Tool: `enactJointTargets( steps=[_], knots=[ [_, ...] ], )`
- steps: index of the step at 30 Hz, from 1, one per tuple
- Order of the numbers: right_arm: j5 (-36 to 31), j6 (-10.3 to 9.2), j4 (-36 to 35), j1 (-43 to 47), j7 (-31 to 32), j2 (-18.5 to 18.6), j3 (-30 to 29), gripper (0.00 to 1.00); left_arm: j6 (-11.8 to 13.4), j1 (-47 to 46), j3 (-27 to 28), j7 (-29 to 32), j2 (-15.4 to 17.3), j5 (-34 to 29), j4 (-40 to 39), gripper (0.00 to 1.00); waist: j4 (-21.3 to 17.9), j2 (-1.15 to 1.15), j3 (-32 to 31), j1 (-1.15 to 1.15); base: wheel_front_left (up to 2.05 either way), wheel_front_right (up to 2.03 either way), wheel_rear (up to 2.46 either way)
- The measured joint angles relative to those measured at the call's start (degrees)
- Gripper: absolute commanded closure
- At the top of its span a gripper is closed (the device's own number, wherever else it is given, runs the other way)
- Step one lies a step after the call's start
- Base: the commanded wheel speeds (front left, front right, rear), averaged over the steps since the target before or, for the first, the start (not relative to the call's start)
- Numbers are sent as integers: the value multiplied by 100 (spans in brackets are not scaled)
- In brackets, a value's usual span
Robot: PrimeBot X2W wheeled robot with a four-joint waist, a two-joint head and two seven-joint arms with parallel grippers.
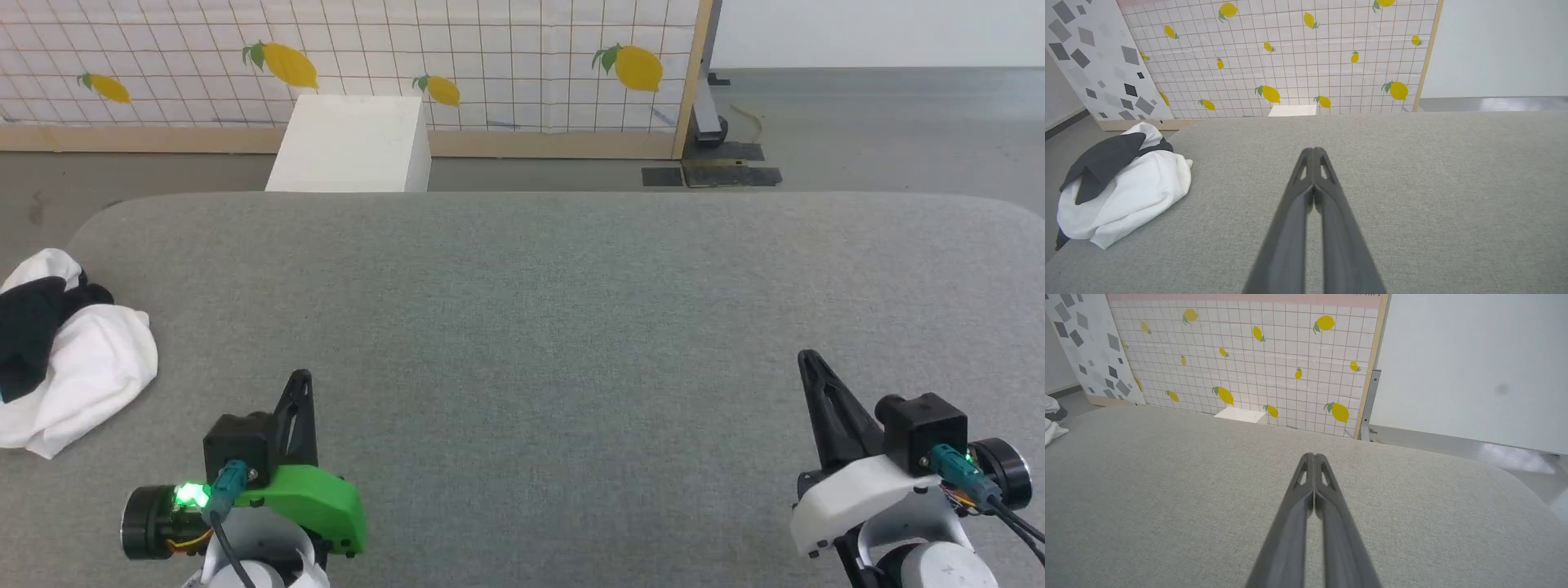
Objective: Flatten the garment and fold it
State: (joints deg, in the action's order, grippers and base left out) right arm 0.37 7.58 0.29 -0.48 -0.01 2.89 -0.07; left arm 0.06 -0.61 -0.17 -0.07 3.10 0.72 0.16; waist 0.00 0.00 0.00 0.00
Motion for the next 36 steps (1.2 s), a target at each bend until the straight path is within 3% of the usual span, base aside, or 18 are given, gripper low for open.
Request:
enactJointTargets(
  steps=[15, 16, 36],
  knots=[
    [0, 0, 0, 0, 0, 0, -1, 100, 0, 0, 0, 0, 0, 0, 0, 100, 0, 0, 0, 0, 0, 0, 0],
    [0, 0, 1, 0, 0, 0, -1, 0, 0, -1, 0, 0, 0, 1, 0, 0, 0, 0, 0, 0, 0, 0, 0],
    [-43, 0, 68, -1, -147, 0, -25, 0, 111, -5, -114, -172, 2, 45, 111, 0, 196, 0, -11, 0, 0, 0, 0]
  ],
)
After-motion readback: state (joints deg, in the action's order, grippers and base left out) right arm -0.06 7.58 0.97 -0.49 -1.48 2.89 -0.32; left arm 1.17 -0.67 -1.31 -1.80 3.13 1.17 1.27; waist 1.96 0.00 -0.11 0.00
